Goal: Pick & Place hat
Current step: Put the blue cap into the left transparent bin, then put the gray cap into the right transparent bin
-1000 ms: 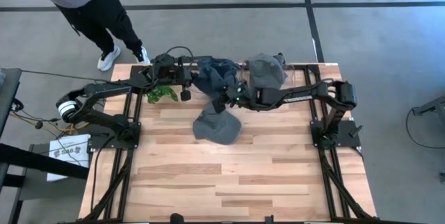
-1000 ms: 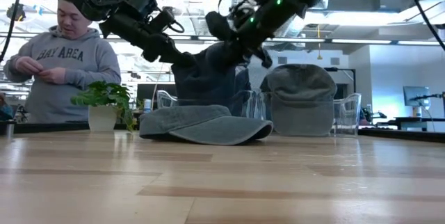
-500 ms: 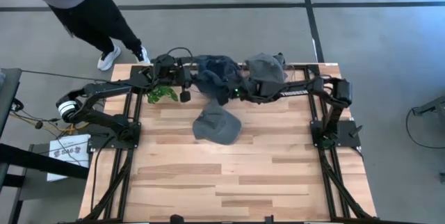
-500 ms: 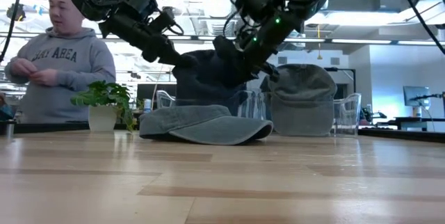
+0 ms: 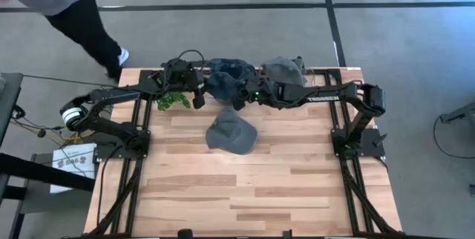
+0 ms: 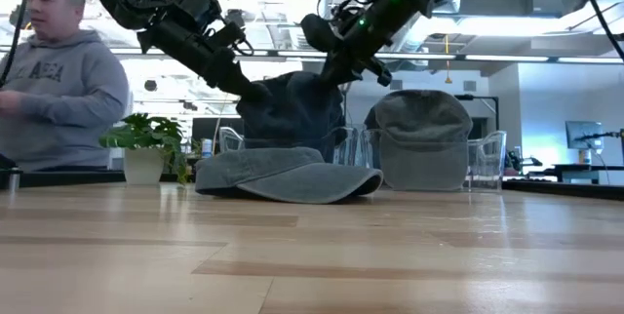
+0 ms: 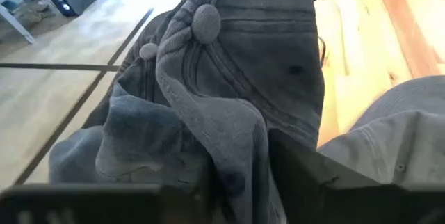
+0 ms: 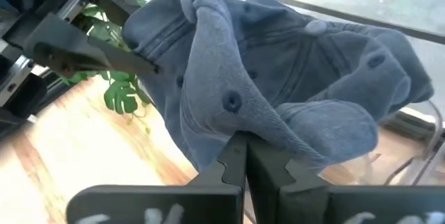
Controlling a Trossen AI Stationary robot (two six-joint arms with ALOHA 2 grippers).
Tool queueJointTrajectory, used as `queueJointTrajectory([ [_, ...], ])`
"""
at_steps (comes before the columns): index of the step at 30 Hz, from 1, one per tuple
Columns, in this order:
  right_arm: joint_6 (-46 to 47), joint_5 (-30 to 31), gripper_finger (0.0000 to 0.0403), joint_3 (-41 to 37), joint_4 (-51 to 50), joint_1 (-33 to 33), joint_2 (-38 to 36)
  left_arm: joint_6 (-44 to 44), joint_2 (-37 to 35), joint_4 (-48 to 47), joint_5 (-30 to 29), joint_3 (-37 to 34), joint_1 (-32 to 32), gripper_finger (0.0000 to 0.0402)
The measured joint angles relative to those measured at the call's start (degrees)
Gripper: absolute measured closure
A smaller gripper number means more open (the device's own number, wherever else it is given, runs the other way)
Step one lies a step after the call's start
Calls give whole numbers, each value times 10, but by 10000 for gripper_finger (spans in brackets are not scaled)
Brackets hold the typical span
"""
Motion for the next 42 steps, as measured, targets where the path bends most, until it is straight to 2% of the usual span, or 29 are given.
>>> queueJointTrajectory([
  [8,0,0,403,1,-23,8,-30,-37,-20,-27,0,0,0,179],
  [15,-17,-1,403,0,-114,13,-87,-58,-105,-78,-5,0,0,136],
  [22,8,-18,403,0,-274,37,-164,-154,-213,-160,-14,0,-29,134],
  [25,34,-17,403,-20,-332,61,-208,-217,-253,-190,-38,0,-76,144],
  [27,67,-16,403,-56,-347,87,-242,-258,-271,-204,-78,0,-120,155],
  [30,143,-17,403,-138,-335,139,-300,-307,-275,-215,-148,0,-194,172],
  [34,275,-18,403,-242,-270,220,-352,-383,-267,-208,-230,0,-283,191],
  [39,388,-16,403,-315,-155,282,-348,-470,-262,-206,-312,0,-368,204],
  [42,448,-15,403,-335,-121,294,-315,-502,-262,-205,-330,0,-402,211],
])
